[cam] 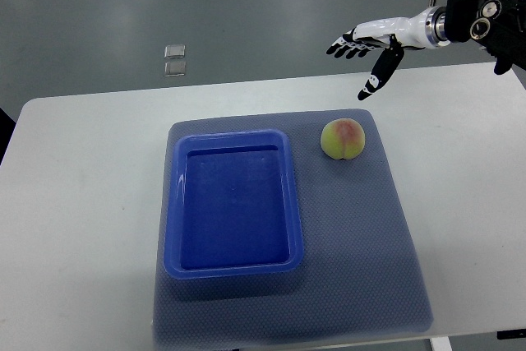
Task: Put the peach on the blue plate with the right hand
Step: 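Raise the right hand and swing it over the table toward the peach, then lower the right hand onto the peach beside the blue tray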
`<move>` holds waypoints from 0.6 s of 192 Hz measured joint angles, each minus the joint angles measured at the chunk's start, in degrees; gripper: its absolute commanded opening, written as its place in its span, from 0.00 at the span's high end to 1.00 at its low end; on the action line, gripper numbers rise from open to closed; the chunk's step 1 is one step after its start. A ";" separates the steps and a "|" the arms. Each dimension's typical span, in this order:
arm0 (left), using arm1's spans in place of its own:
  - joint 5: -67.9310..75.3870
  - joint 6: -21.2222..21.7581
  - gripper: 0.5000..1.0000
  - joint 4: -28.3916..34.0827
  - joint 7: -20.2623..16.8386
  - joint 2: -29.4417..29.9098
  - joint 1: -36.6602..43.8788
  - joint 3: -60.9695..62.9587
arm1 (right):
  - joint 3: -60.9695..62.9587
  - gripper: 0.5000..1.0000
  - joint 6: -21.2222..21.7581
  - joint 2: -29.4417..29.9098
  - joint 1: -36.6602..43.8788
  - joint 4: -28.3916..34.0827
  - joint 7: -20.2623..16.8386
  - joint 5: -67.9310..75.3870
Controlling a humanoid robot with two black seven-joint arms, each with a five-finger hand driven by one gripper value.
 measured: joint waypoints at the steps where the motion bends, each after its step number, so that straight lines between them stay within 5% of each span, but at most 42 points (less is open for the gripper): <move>1: 0.00 0.01 0.00 0.00 0.00 0.00 0.00 0.00 | -0.22 0.14 0.01 0.00 0.18 0.03 -0.29 -0.01; 30: -0.05 0.01 0.00 -0.07 0.00 0.00 -0.01 0.00 | -2.69 0.14 -0.20 0.60 1.83 1.24 -3.85 1.03; 115: -0.01 0.03 0.00 -0.13 0.00 0.00 0.00 0.00 | -2.88 0.14 -6.92 4.05 -6.11 1.27 -3.21 1.76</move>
